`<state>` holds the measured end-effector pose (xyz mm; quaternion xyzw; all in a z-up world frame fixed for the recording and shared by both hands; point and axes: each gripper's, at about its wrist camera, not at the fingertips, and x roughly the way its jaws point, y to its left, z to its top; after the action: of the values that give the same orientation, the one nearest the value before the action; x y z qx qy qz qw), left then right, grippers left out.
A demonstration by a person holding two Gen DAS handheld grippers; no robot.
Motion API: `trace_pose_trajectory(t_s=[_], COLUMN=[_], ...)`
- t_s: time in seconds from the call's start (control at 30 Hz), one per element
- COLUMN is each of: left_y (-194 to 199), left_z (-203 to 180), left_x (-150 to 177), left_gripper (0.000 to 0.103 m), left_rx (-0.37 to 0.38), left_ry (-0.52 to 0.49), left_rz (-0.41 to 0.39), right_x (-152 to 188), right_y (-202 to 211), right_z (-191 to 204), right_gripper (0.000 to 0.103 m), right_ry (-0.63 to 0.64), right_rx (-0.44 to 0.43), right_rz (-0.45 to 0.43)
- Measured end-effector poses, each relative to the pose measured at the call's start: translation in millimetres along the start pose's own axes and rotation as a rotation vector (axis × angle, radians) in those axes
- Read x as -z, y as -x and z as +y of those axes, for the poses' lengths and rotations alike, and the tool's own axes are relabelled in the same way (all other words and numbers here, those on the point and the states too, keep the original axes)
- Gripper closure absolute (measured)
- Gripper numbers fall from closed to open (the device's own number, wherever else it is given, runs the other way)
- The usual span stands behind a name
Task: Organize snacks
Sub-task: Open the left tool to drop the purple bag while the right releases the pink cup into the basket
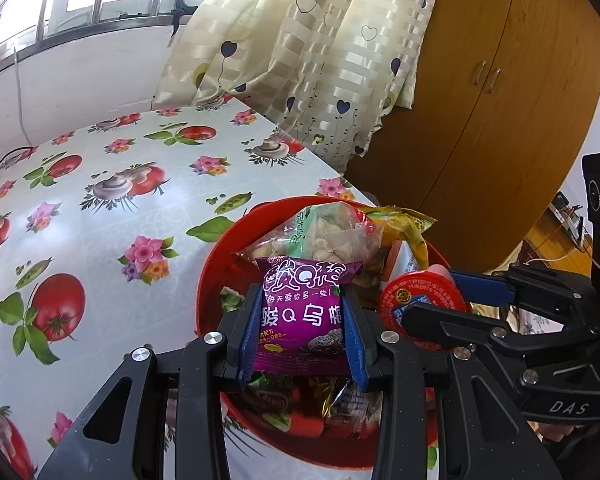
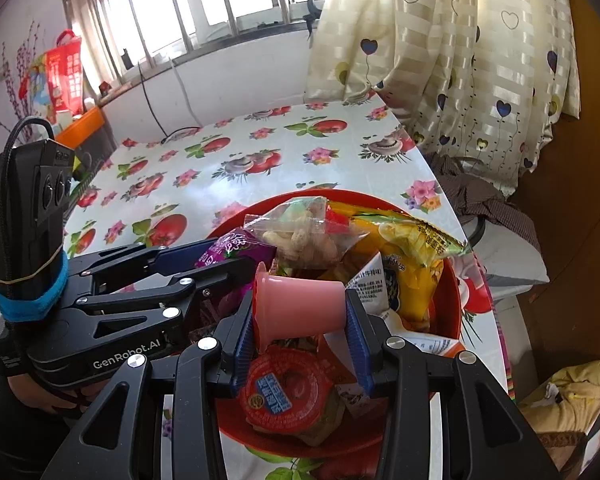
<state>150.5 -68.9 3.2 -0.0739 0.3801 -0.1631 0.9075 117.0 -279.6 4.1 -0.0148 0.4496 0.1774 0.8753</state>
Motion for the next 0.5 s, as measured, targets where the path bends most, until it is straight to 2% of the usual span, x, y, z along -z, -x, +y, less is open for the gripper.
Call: trace_pose_trajectory(t_s=[0.5], left_y=[-1.0], left_z=[2.5], left_x=[1.3], left_gripper=[0.064], left_rx=[0.033], left_ry=[0.011], left_rz=[-0.002], right_x=[-2.2], right_y=[-8.8], right_z=[7.3], right_gripper=[0.065], right_ry=[0.043], right_rx=[-0.013], right_rz=[0.03])
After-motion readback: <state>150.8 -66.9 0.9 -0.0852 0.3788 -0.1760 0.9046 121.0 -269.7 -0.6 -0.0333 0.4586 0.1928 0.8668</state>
